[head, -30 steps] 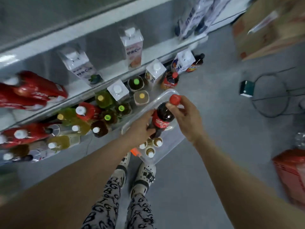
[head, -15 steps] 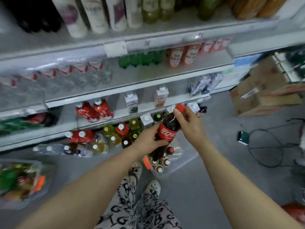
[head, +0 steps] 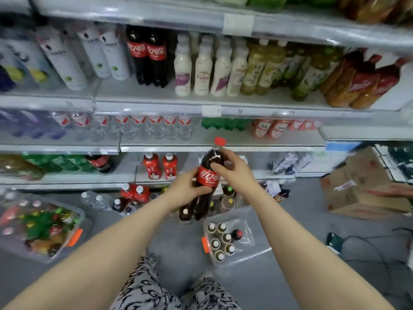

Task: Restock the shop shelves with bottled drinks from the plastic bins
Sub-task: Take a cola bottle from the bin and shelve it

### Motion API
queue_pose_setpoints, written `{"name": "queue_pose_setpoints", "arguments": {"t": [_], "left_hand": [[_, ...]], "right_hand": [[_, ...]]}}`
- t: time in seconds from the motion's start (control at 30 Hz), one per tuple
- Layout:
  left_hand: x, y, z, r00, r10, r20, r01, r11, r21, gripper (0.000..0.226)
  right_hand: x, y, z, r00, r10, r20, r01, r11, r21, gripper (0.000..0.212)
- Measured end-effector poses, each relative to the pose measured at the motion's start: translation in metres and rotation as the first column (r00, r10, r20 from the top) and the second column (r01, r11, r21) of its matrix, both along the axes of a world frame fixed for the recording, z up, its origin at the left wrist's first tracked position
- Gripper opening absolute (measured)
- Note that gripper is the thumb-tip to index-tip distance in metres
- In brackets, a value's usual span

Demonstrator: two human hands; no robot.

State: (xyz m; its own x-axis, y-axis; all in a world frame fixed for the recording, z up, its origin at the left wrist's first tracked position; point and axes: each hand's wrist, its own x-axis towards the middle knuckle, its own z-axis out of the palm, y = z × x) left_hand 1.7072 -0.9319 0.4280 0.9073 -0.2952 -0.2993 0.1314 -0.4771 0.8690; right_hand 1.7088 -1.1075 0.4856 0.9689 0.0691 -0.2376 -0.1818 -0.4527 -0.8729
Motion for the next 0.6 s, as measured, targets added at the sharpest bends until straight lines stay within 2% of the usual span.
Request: {"name": "queue_pose_setpoints", "arguments": {"t": [0.13,0.27,0.37,0.6], "left_hand": [[0.009,0.039,0.017,0.998,0.044,0.046,-0.046,0.999,0.027,0.069],[0.032,0.084,0.033,0.992,0.106,0.065,-0.105,0.994,-0.016,0.065],[0.055,0.119,0.046,0.986,0.133,0.100,-0.129,0.991,-0.036,0.062],[0.118,0.188,0.065,0.987,0.074,0.146,-0.059,0.993,-0.107,0.049]], "right_hand": [[0.013,0.038,0.016,0.997,0.076,-0.011,-0.076,0.996,-0.041,0.072],[0.034,0.087,0.027,0.992,0.119,-0.035,-0.122,0.986,-0.113,0.061],[0.056,0.124,0.029,0.994,0.092,-0.053,-0.098,0.988,-0.116,0.061],[0.116,0.194,0.043,0.999,0.037,0.000,-0.037,0.996,-0.081,0.048]]}}
